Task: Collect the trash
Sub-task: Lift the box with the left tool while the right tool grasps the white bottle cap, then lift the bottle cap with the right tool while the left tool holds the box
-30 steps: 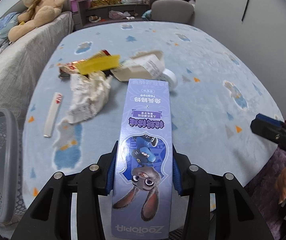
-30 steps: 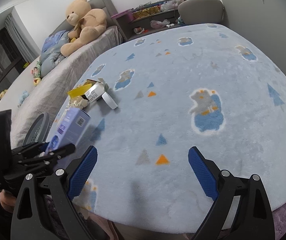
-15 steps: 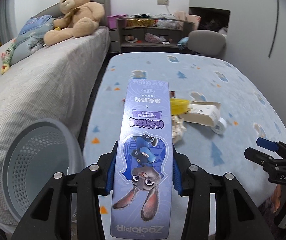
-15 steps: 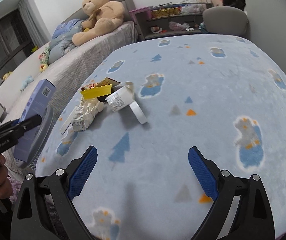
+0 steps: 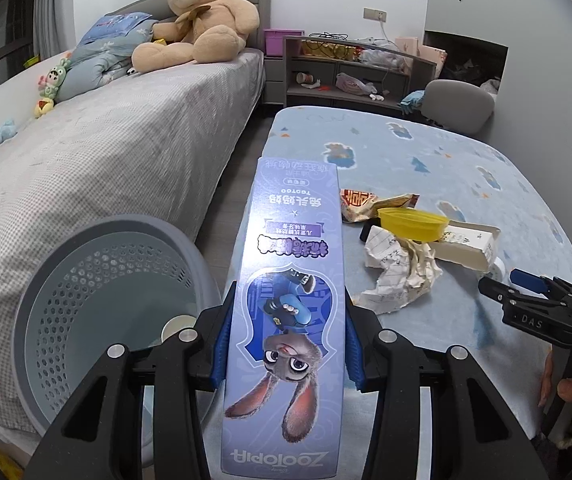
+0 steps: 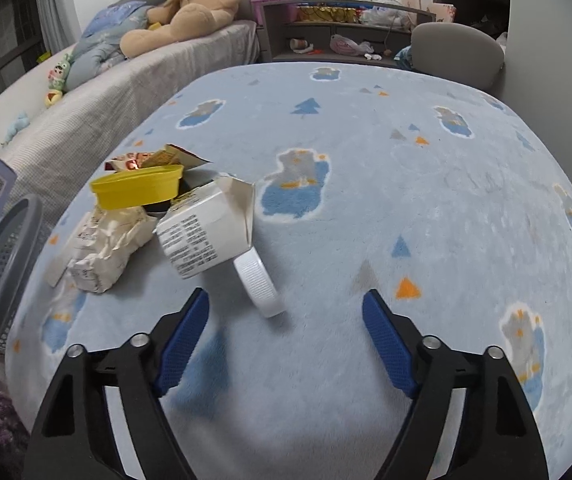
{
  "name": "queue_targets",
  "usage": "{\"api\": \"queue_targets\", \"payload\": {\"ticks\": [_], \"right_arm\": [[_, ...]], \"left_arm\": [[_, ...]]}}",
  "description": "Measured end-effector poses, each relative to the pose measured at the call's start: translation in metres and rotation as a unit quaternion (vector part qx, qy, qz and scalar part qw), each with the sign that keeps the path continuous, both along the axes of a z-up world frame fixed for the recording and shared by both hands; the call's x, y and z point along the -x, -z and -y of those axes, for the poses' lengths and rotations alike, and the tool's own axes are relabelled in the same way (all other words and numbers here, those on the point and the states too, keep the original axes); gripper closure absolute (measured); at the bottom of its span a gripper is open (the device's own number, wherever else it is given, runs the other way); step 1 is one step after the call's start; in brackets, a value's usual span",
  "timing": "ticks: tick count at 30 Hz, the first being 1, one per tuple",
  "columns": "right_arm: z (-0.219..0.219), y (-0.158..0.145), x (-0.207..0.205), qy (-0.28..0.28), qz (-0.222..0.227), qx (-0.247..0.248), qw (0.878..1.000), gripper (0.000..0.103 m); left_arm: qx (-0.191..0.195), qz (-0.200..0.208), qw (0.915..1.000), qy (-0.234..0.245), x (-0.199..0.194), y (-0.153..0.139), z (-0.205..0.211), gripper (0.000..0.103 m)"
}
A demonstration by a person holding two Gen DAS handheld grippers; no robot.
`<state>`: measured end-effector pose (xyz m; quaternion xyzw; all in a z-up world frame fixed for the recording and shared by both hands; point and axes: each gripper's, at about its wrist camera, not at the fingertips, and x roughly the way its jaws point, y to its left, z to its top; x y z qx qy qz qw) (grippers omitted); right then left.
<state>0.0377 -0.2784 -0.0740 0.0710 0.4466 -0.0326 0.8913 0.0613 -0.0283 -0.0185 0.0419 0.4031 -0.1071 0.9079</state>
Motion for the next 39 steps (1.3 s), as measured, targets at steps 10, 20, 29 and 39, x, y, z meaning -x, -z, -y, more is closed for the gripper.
{"api": "queue_targets", "payload": {"ticks": [10, 20, 29, 39], "right_arm": [[-0.005, 0.002, -0.004, -0.012, -0.002, -0.007, 1.000, 0.081], [-0.008, -0.008, 0.028, -0.007, 0.005, -0.017, 1.000, 0.089], [-0.019, -0.014, 0.039, -0.007, 0.014, -0.011, 1.000, 0.094], [-0.029, -0.018, 0.041, -0.010, 0.015, -0.004, 1.000, 0.094]], "left_arm": [[-0.003, -0.003, 1.0000, 0.000, -0.001, 0.005, -0.004, 0.059], [-0.004, -0.001, 0.9999, -0.011, 0.004, 0.008, -0.011, 0.059], [-0.002, 0.008, 0.9998, -0.021, 0.016, 0.005, -0.026, 0.059], [0.009, 0.014, 0.9995, -0.026, 0.020, 0.000, -0.039, 0.059]]}}
